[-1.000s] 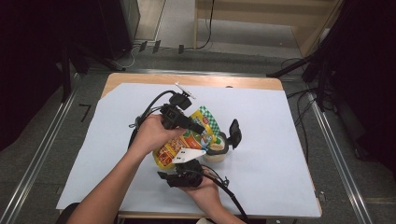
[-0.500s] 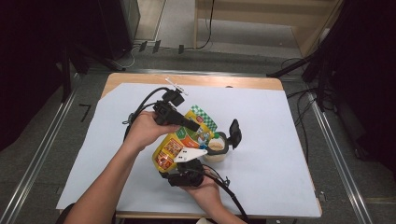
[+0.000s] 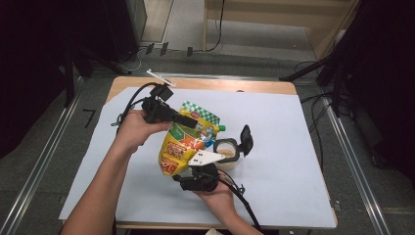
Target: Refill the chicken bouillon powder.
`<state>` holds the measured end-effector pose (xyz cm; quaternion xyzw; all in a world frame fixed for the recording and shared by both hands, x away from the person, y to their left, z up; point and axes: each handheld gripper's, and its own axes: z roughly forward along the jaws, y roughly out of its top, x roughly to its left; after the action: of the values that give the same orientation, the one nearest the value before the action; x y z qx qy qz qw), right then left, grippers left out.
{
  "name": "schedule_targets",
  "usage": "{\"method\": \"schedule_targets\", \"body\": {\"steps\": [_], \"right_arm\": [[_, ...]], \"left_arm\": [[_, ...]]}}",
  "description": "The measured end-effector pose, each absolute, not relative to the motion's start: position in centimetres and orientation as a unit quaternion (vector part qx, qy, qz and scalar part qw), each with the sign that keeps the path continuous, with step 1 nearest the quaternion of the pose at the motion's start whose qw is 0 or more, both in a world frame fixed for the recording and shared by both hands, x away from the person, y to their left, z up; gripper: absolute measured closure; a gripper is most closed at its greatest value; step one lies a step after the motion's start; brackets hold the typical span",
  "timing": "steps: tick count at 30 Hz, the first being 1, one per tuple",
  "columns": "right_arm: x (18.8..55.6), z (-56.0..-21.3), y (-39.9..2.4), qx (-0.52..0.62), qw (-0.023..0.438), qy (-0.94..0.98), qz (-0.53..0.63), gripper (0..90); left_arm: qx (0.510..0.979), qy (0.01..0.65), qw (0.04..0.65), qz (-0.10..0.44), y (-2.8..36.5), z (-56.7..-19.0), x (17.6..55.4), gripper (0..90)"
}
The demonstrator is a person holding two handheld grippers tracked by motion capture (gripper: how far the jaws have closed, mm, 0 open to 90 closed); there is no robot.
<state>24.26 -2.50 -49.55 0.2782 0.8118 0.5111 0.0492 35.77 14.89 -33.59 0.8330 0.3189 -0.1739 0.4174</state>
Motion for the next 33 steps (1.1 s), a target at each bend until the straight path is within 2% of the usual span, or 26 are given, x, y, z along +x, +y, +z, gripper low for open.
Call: {"method": "schedule_targets", "body": {"steps": [21, 33], "right_arm": [[25.2, -48.6, -4.1, 0.306, 0.067, 0.792, 0.524, 39.7], [25.3, -48.6, -4.3, 0.302, 0.07, 0.793, 0.525, 39.6]], "left_arm": [[0.804, 0.339, 0.467, -0.143, 19.3, -31.6, 35.6, 90.0], [0.777, 0.397, 0.477, -0.104, 21.8, -32.5, 37.1, 90.0]]}}
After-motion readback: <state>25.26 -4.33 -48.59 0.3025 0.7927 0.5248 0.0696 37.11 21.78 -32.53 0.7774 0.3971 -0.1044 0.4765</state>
